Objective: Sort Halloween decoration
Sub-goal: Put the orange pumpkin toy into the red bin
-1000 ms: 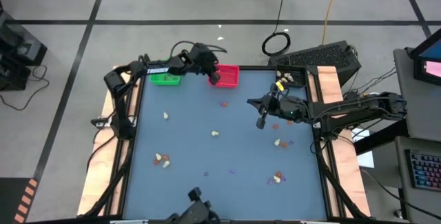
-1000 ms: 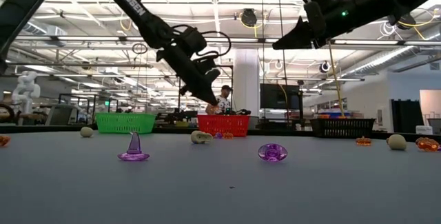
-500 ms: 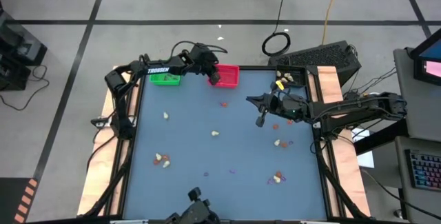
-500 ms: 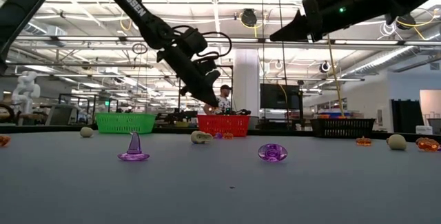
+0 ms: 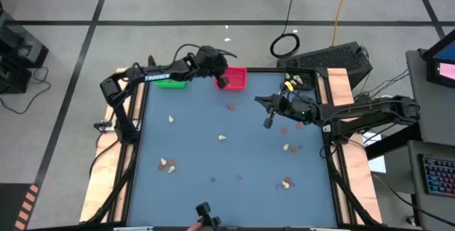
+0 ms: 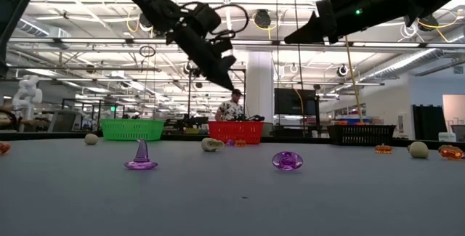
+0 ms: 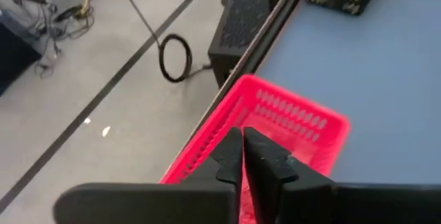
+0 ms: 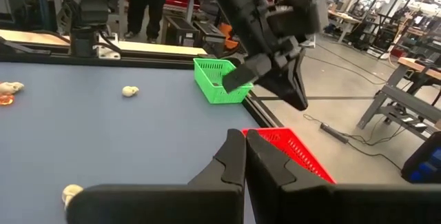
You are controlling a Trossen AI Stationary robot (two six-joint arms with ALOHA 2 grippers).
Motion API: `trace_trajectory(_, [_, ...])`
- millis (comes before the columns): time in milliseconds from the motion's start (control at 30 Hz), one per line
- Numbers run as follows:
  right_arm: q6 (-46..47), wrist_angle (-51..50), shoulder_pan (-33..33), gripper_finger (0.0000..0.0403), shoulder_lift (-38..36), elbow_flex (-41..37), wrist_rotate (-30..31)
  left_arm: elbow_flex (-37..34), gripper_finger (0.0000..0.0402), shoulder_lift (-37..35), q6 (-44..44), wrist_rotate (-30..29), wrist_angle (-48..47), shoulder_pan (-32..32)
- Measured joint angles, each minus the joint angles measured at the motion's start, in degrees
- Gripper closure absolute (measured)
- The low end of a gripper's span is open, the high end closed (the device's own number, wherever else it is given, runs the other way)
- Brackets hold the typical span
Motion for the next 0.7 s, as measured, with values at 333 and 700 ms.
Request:
trace_trajectory(333, [0.0,0.0,0.0,0.0403,0.0,0.0,0.0,-3.7,0.0397,-0.3,-0.3,-5.2,0.5,-6.5])
trace_trajectory(700, [-0.5,-0.2,0.0,0.0403,0.0,0.0,0.0,-15.3,0.0397,-0.7,-4.5,-7.8,13.1,-9.1])
